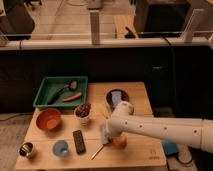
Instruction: Wipe table surface with towel
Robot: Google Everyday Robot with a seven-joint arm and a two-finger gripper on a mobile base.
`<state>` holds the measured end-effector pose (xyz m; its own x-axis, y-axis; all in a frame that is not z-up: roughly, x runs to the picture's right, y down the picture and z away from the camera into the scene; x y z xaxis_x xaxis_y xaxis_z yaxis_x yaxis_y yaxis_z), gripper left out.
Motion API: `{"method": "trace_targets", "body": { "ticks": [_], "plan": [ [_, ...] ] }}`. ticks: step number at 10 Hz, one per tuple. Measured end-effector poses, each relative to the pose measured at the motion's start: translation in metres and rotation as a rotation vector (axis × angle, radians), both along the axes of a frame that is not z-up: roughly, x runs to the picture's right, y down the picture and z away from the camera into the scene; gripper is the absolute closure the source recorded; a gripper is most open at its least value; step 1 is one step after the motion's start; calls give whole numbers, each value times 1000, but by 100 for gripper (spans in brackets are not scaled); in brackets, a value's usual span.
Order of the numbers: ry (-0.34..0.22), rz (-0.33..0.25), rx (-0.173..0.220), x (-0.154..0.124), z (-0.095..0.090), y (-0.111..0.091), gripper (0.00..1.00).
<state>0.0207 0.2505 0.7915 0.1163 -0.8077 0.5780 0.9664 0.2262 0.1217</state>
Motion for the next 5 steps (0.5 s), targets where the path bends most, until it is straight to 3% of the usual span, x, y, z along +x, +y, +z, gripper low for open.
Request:
{"method": "trace_targets", "body": {
  "ticks": [2, 5],
  "plan": [
    [13, 30, 3, 5, -1, -1, 99],
    [13, 30, 5, 5, -1, -2, 99]
  ]
}}
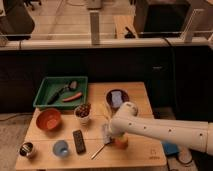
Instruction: Wipe table surface with towel
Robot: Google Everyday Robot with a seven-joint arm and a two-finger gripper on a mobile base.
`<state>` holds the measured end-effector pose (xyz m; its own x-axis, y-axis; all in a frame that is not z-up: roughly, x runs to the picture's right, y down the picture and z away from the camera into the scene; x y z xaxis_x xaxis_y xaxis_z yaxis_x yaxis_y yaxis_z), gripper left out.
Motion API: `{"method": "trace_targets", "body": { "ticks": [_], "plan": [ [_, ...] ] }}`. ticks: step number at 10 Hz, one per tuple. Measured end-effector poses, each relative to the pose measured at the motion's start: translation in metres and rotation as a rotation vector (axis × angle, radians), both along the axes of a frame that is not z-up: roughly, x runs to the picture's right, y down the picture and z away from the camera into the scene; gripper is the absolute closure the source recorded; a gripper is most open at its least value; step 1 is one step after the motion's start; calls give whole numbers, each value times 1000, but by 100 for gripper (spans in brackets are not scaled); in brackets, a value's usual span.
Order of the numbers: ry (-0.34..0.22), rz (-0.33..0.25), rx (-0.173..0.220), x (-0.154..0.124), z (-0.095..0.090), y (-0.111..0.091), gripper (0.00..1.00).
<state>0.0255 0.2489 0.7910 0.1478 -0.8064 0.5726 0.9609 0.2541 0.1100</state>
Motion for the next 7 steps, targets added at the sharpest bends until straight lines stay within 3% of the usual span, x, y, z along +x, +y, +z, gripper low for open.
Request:
{"method": "trace_targets", "body": {
  "ticks": [2, 5, 7],
  "plan": [
    [3, 7, -4, -2, 10, -9, 99],
    [-1, 3, -13, -15, 41, -44, 99],
    [0, 1, -18, -23, 49, -55, 99]
  ]
}}
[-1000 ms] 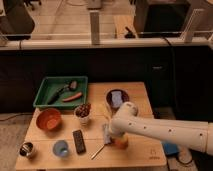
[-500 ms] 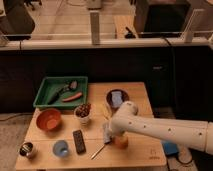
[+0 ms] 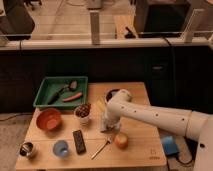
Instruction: Wipe table surface with towel
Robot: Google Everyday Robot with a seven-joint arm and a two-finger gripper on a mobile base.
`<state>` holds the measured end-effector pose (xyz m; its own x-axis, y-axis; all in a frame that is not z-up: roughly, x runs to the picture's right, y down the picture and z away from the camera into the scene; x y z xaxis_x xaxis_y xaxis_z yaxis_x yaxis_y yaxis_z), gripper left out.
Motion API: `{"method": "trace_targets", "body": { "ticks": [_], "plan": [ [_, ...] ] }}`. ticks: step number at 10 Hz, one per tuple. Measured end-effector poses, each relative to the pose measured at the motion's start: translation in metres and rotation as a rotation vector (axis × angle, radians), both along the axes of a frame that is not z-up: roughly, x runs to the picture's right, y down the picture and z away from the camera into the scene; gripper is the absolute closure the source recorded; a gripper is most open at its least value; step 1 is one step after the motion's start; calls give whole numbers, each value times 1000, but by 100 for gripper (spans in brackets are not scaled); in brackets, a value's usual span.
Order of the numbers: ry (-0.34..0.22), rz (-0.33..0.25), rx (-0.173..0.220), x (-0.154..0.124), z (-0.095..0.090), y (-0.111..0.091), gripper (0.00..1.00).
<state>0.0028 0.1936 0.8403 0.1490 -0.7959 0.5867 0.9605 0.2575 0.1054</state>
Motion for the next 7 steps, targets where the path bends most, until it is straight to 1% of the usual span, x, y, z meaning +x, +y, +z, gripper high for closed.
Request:
{"method": "trace_targets", "body": {
  "ticks": [7],
  "plan": [
    [1, -1, -4, -1, 1, 0, 99]
  ]
}}
